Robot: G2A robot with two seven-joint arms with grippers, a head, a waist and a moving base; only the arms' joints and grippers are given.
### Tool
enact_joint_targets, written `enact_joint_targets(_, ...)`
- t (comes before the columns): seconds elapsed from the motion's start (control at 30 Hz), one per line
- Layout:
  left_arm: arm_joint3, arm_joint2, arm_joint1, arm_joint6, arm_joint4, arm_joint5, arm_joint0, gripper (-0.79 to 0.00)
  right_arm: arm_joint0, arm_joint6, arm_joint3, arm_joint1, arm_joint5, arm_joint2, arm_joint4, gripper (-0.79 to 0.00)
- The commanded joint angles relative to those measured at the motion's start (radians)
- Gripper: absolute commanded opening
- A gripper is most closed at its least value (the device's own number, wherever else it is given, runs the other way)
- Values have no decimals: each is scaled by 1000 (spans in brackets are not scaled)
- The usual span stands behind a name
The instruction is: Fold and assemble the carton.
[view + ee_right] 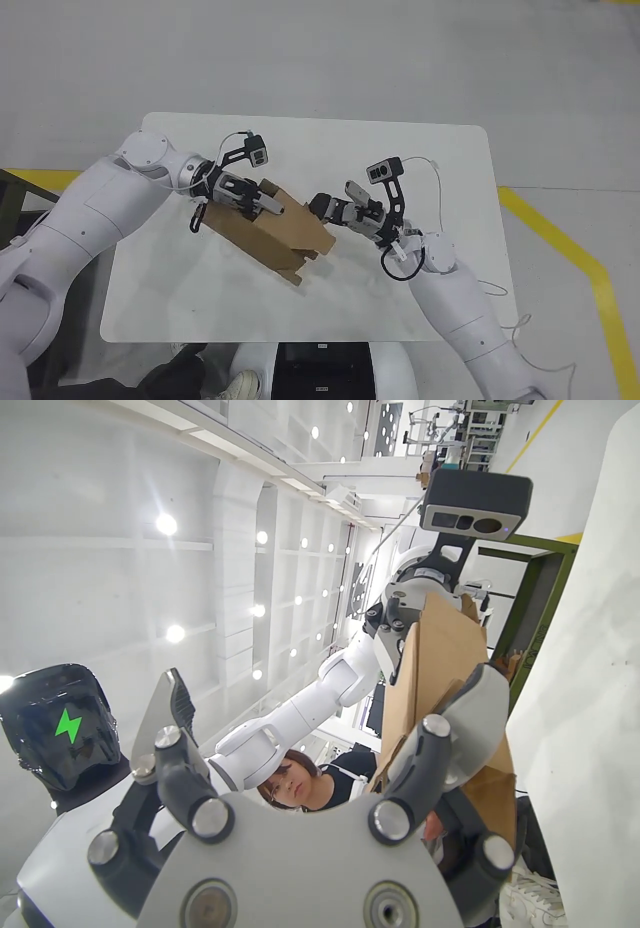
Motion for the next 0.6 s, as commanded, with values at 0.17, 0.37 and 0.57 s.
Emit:
enact_joint_targets(0.17, -6, -4, -1, 0, -1, 0, 0, -785, 17, 9, 26, -8, -4, -13, 40, 0)
enact_joint_targets(0.37, -5, -10, 2, 0, 14, 0, 1, -785, 13, -15, 30, -5, -44, 23, 39, 0)
enact_joint_targets(0.57, 8, -36, 0, 0, 24, 0, 9, -785, -26, -42, -16, 8, -76, 86, 17, 0)
